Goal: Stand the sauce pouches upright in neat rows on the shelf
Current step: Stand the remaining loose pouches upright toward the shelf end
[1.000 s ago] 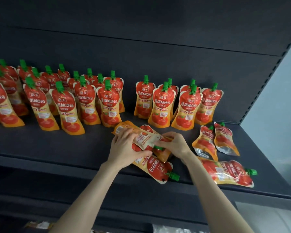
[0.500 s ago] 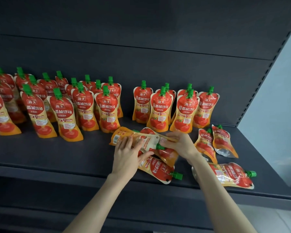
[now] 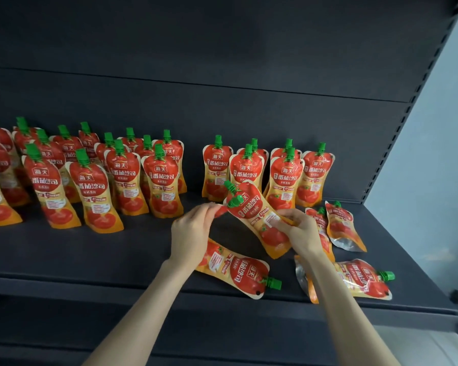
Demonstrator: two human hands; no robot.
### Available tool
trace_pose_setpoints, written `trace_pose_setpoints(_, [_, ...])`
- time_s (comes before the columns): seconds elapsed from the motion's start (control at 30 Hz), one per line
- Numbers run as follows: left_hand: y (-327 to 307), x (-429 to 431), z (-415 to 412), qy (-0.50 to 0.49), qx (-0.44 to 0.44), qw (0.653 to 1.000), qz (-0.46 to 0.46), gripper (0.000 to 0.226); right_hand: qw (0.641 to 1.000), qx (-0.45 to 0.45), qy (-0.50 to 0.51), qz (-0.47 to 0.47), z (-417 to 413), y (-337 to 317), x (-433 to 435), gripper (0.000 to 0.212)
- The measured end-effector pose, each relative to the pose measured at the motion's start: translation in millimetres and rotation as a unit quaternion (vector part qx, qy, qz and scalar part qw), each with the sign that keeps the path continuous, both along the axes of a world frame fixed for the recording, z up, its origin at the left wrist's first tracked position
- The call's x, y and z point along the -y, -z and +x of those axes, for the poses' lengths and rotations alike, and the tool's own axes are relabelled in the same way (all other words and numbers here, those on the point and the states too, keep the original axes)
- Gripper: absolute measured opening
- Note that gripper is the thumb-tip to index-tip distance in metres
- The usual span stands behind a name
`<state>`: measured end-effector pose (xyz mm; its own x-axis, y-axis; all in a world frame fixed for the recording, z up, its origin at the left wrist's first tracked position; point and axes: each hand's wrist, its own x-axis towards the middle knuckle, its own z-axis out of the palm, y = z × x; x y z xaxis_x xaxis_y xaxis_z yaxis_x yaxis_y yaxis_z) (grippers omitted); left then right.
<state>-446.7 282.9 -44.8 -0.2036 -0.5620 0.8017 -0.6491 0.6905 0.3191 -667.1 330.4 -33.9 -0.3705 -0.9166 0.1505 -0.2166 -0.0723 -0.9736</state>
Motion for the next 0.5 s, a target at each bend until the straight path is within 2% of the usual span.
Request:
trace_pose_setpoints(0.07, [-11.3,7.0,0.4,0.006,-0.049,0.999,0.008,0.045,0.999,0.049,0.001,-0.010,0.8,-1.6,1.0,0.007])
trace_pose_setpoints(0.13, [-21.8,17.0,-0.7,0.002,-0.107,0.994,0.034,0.037,0.995,0.094,0.004,-0.020,2.8,-1.9,6.5,0.008])
trace_pose_setpoints(0.23, [-30.7,30.5,-4.3,0.019,-0.192,0.974,0.121,0.030,0.992,0.123,0.000,-0.018,8.2,-1.5,17.1,0.010])
trace_pose_setpoints(0.37, [-41.5,39.0,-7.9,0.056,-0.262,0.930,0.250,0.032,0.996,0.083,-0.023,-0.006,10.3,-2.4,25.7,0.014])
trace_pose_setpoints(0.5, [-37.7,48.4,-6.8,0.135,-0.315,0.868,0.359,0.021,0.998,0.024,-0.058,0.007,6.2,-7.0,29.0,0.025])
